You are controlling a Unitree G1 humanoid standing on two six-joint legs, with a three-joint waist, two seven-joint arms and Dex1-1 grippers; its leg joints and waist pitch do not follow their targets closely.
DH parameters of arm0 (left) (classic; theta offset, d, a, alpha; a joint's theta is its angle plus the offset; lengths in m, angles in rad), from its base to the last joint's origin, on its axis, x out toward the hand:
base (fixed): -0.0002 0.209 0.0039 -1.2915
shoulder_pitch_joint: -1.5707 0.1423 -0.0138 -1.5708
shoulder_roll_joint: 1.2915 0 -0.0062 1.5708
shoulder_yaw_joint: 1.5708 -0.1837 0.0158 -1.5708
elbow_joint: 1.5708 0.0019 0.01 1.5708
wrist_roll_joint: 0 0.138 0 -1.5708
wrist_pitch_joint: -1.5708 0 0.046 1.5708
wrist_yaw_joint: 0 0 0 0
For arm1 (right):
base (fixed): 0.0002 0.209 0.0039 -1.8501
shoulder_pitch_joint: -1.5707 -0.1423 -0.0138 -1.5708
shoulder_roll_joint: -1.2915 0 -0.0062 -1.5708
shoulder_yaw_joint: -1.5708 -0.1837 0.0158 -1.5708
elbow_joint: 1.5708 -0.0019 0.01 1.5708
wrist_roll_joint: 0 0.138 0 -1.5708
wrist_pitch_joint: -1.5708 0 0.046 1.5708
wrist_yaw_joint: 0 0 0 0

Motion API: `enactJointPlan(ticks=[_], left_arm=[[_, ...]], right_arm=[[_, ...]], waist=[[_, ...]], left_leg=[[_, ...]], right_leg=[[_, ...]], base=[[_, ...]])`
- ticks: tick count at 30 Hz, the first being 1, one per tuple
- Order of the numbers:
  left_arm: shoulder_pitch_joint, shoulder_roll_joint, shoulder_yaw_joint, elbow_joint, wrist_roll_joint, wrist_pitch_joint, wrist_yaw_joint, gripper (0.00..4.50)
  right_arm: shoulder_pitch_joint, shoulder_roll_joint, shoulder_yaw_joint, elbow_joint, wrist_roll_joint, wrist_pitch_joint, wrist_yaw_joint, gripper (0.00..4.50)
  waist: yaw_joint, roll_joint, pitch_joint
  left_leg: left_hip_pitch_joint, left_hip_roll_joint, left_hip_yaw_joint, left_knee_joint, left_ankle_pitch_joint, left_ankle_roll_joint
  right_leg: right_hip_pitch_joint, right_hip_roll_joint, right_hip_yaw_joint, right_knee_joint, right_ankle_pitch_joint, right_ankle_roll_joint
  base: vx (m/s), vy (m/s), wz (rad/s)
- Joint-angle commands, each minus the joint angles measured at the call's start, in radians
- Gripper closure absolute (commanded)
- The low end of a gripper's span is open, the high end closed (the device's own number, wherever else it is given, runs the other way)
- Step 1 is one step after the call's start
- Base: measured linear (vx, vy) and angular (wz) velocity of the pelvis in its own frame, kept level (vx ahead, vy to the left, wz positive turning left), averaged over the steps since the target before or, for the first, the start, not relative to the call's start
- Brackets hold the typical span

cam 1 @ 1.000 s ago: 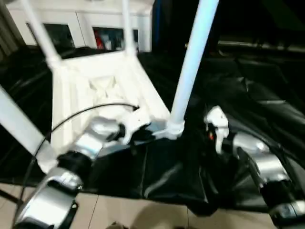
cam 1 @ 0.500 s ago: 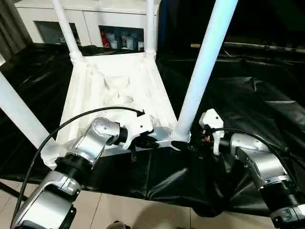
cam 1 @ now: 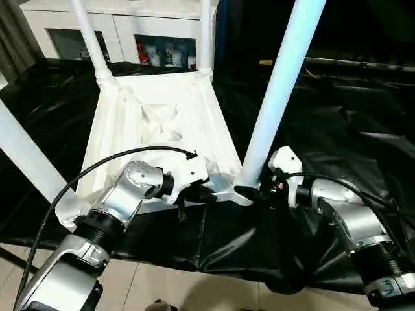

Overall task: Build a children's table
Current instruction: Rotate leg to tighten

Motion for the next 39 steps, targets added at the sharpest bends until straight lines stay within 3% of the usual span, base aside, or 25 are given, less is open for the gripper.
enactJointPlan(ticks=[1, 4, 9, 13, 15, 18, 20, 21, 22, 23, 24, 25, 26, 31, 32, 36, 37, 38, 39], left_arm=[[0.015, 0.001, -0.017, -0.026, 0.015, -0.001, -0.013, 4.50], [0.017, 0.003, -0.018, -0.024, 0.016, -0.003, -0.014, 4.50], [0.016, 0.002, -0.013, -0.019, 0.016, 0.000, -0.010, 4.50], [-0.012, -0.044, 0.013, 0.042, 0.014, 0.034, 0.066, 4.50], [-0.048, -0.098, 0.035, 0.107, 0.022, 0.068, 0.163, 4.50], [-0.095, -0.162, 0.068, 0.182, 0.018, 0.107, 0.276, 4.50], [-0.153, -0.232, 0.108, 0.271, 0.009, 0.145, 0.408, 4.50], [-0.173, -0.256, 0.117, 0.302, 0.008, 0.154, 0.453, 4.50], [-0.186, -0.272, 0.123, 0.323, 0.009, 0.158, 0.486, 4.50], [-0.208, -0.299, 0.124, 0.359, 0.021, 0.159, 0.536, 4.50], [-0.210, -0.302, 0.123, 0.364, 0.024, 0.158, 0.542, 4.50], [-0.220, -0.313, 0.119, 0.380, 0.035, 0.155, 0.565, 4.50], [-0.226, -0.319, 0.121, 0.392, 0.040, 0.153, 0.576, 4.50], [-0.238, -0.322, 0.118, 0.422, 0.058, 0.124, 0.569, 4.50], [-0.237, -0.313, 0.116, 0.427, 0.061, 0.114, 0.559, 4.50], [-0.238, -0.294, 0.114, 0.446, 0.060, 0.078, 0.537, 4.50], [-0.236, -0.289, 0.114, 0.445, 0.058, 0.069, 0.528, 4.50], [-0.235, -0.284, 0.114, 0.444, 0.058, 0.061, 0.519, 4.50], [-0.228, -0.272, 0.110, 0.437, 0.059, 0.045, 0.498, 4.50]], right_arm=[[0.003, -0.008, 0.006, 0.012, -0.011, -0.011, -0.007, 1.37], [0.001, -0.004, 0.005, 0.024, -0.014, -0.019, -0.008, 1.71], [0.001, 0.015, -0.010, 0.041, -0.016, -0.016, -0.034, 1.83], [0.000, 0.083, -0.054, 0.079, -0.007, 0.034, -0.172, 1.85], [-0.004, 0.134, -0.076, 0.117, -0.011, 0.060, -0.279, 1.86], [-0.032, 0.195, -0.113, 0.183, -0.013, 0.084, -0.417, 1.86], [-0.087, 0.246, -0.144, 0.286, -0.029, 0.084, -0.577, 1.86], [-0.111, 0.264, -0.152, 0.326, -0.037, 0.083, -0.631, 1.86], [-0.128, 0.277, -0.156, 0.353, -0.043, 0.081, -0.666, 1.86], [-0.164, 0.300, -0.155, 0.403, -0.063, 0.067, -0.732, 1.86], [-0.170, 0.304, -0.153, 0.410, -0.068, 0.063, -0.741, 1.86], [-0.196, 0.319, -0.146, 0.441, -0.080, 0.047, -0.768, 1.86], [-0.207, 0.327, -0.148, 0.453, -0.085, 0.042, -0.778, 1.86], [-0.247, 0.352, -0.158, 0.507, -0.099, 0.010, -0.793, 1.86], [-0.247, 0.351, -0.161, 0.500, -0.096, -0.012, -0.782, 1.30], [-0.253, 0.332, -0.164, 0.485, -0.086, -0.066, -0.743, 1.07], [-0.251, 0.321, -0.161, 0.472, -0.085, -0.072, -0.727, 0.96], [-0.250, 0.312, -0.160, 0.464, -0.087, -0.079, -0.714, 0.76], [-0.239, 0.294, -0.158, 0.431, -0.082, -0.081, -0.679, 0.73]], waist=[[-0.003, -0.005, -0.075], [-0.003, -0.006, -0.076], [-0.005, -0.004, -0.076], [-0.012, -0.008, -0.072], [-0.016, -0.009, -0.069], [-0.031, -0.013, -0.063], [-0.039, -0.010, -0.059], [-0.045, -0.009, -0.059], [-0.046, -0.009, -0.060], [-0.051, -0.005, -0.060], [-0.056, -0.006, -0.060], [-0.056, 0.001, -0.061], [-0.061, -0.006, -0.062], [-0.057, -0.004, -0.066], [-0.057, -0.002, -0.066], [-0.057, -0.006, -0.067], [-0.057, -0.013, -0.067], [-0.055, -0.011, -0.067], [-0.054, -0.015, -0.068]], left_leg=[[0.019, 0.022, -0.001, -0.069, -0.227, 0.037], [0.019, 0.022, -0.001, -0.068, -0.225, 0.039], [0.020, 0.022, -0.001, -0.068, -0.225, 0.039], [0.020, 0.021, 0.000, -0.070, -0.249, 0.027], [0.023, 0.017, 0.000, -0.071, -0.283, 0.013], [0.031, 0.010, -0.009, -0.073, -0.371, -0.022], [0.031, 0.006, -0.008, -0.072, -0.393, -0.017], [0.038, 0.002, -0.011, -0.070, -0.416, -0.021], [0.039, 0.001, -0.014, -0.068, -0.418, -0.021], [0.030, 0.001, -0.017, -0.072, -0.412, -0.015], [0.030, 0.002, -0.021, -0.073, -0.428, -0.017], [0.034, 0.000, -0.021, -0.072, -0.439, -0.016], [0.034, -0.001, -0.021, -0.071, -0.447, -0.009], [0.030, 0.004, -0.019, -0.077, -0.427, 0.009], [0.027, 0.005, -0.018, -0.078, -0.423, 0.010], [0.026, 0.004, -0.014, -0.077, -0.412, 0.019], [0.025, 0.004, -0.013, -0.077, -0.404, 0.021], [0.024, 0.005, -0.012, -0.077, -0.391, 0.026], [0.024, 0.006, -0.012, -0.077, -0.386, 0.029]], right_leg=[[0.052, -0.044, 0.033, -0.048, -0.200, -0.226], [0.053, -0.044, 0.033, -0.048, -0.198, -0.225], [0.052, -0.043, 0.033, -0.048, -0.198, -0.228], [0.050, -0.042, 0.033, -0.053, -0.237, -0.223], [0.045, -0.042, 0.033, -0.060, -0.306, -0.203], [0.041, -0.045, 0.024, -0.081, -0.490, -0.146], [0.036, -0.044, 0.021, -0.093, -0.551, -0.119], [0.032, -0.043, 0.014, -0.101, -0.600, -0.102], [0.034, -0.045, 0.009, -0.105, -0.613, -0.092], [0.040, -0.044, 0.007, -0.109, -0.606, -0.082], [0.039, -0.043, 0.001, -0.111, -0.608, -0.076], [0.035, -0.043, 0.001, -0.113, -0.609, -0.076], [0.035, -0.041, -0.001, -0.116, -0.601, -0.078], [0.038, -0.041, 0.008, -0.104, -0.507, -0.116], [0.040, -0.041, 0.010, -0.099, -0.478, -0.129], [0.043, -0.042, 0.014, -0.095, -0.449, -0.149], [0.045, -0.041, 0.013, -0.095, -0.450, -0.146], [0.044, -0.043, 0.016, -0.093, -0.444, -0.151], [0.044, -0.043, 0.016, -0.093, -0.443, -0.153]], base=[[0.000, 0.000, 0.00], [0.000, 0.000, 0.00], [0.000, 0.000, 0.00], [0.000, 0.000, 0.00], [0.000, 0.000, 0.00], [0.000, 0.000, 0.00], [0.000, 0.000, 0.00], [0.000, 0.000, 0.00], [0.000, 0.000, 0.00], [0.000, 0.000, 0.00], [0.000, 0.000, 0.00], [0.000, 0.000, 0.00], [0.000, 0.000, 0.00], [0.000, 0.000, 0.00], [0.000, 0.000, 0.00], [0.000, 0.000, 0.00], [0.000, 0.000, 0.00], [0.000, 0.000, 0.00], [0.000, 0.000, 0.00]])
